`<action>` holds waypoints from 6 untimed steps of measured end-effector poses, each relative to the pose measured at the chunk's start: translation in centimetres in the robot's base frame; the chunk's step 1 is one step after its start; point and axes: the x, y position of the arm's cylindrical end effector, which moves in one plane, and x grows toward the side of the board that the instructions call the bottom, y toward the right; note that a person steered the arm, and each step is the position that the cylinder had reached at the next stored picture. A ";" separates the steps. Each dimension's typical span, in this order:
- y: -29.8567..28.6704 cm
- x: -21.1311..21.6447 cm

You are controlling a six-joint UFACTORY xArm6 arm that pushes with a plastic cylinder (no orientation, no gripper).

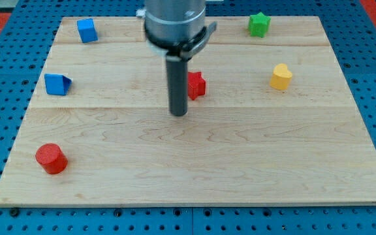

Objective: Push the red circle towards the blue triangle

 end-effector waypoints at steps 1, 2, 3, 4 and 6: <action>-6.2 8.4; -18.6 10.6; -26.9 10.1; -22.8 8.5; -25.5 7.8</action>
